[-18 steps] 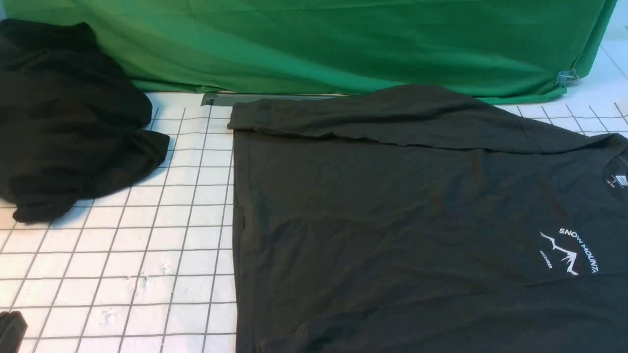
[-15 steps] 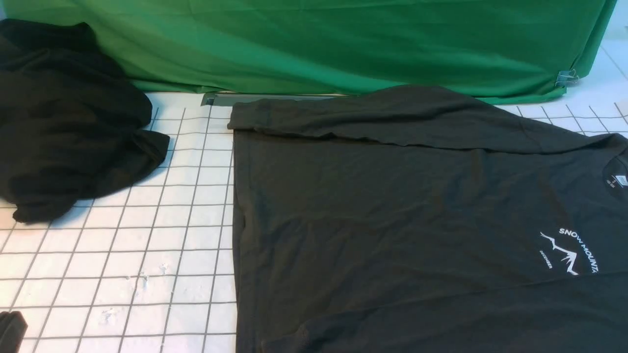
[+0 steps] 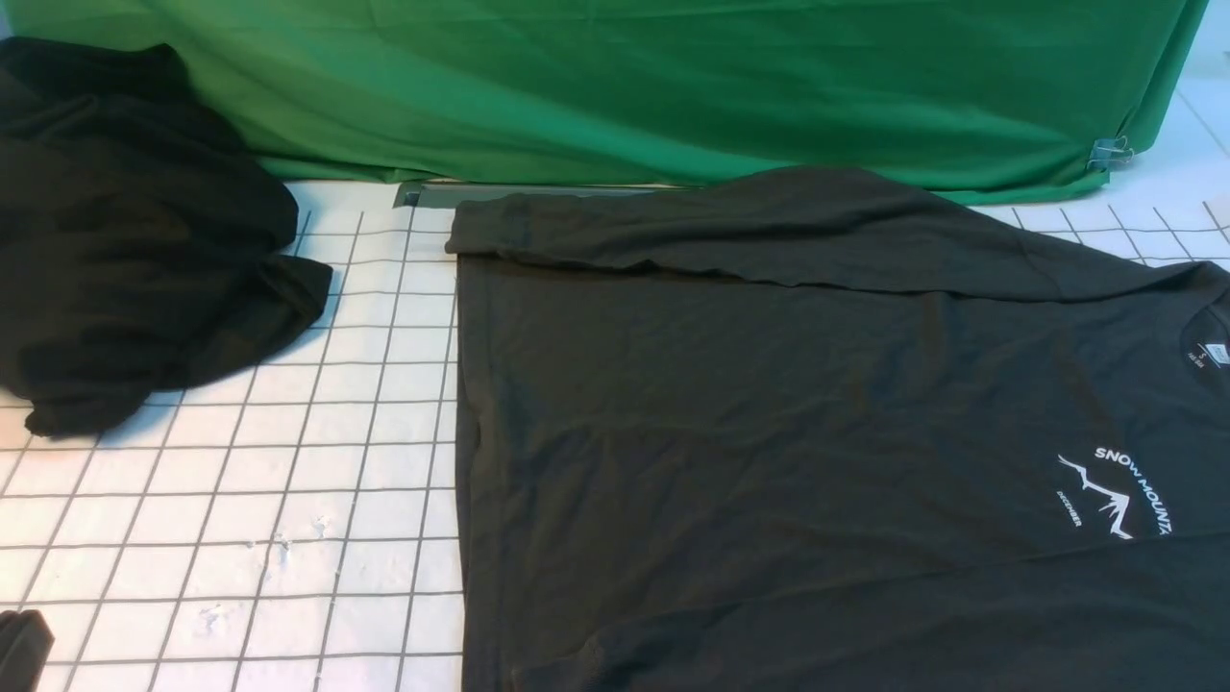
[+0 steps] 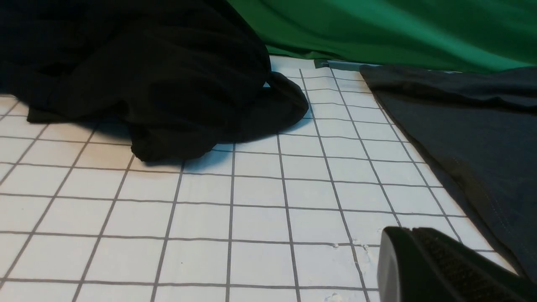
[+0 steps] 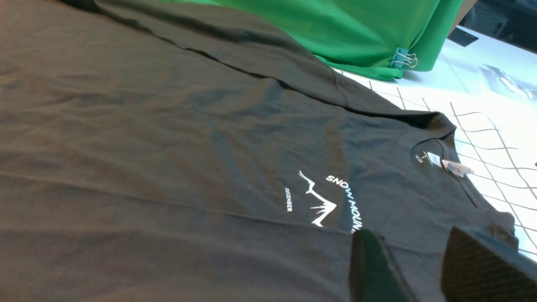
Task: Fold a long-sleeved shirt over a white checkered tablecloth.
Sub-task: 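Grasp the left edge of the dark T-shirt lying flat on the table, then fold the left side of the black T-shirt inward over its body, then grab the top left corner of the dark shirt with the left gripper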
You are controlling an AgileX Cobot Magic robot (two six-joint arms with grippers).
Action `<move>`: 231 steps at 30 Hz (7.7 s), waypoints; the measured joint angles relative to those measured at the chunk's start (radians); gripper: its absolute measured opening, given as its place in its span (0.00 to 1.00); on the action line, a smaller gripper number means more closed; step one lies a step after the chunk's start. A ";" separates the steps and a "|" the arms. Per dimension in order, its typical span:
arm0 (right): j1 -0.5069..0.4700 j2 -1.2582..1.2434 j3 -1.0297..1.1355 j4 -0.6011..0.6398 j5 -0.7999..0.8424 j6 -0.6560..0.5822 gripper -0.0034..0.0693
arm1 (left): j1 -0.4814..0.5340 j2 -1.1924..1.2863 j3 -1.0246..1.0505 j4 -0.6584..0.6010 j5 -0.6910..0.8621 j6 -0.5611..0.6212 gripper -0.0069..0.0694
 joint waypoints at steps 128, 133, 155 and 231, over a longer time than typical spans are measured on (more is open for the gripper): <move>0.000 0.800 -0.749 0.187 0.782 -0.028 0.24 | -0.490 1.673 -0.897 -0.439 0.466 0.102 0.47; 0.000 0.800 -0.749 0.187 0.774 -0.028 0.26 | -0.490 1.679 -0.897 -0.445 0.455 0.102 0.47; 0.000 0.800 -0.749 0.184 0.738 -0.028 0.32 | -0.490 1.723 -0.924 -0.448 0.495 0.124 0.13; 0.000 0.800 -0.748 0.183 0.641 0.054 0.38 | -0.055 2.434 -1.901 -0.988 0.236 -0.109 0.41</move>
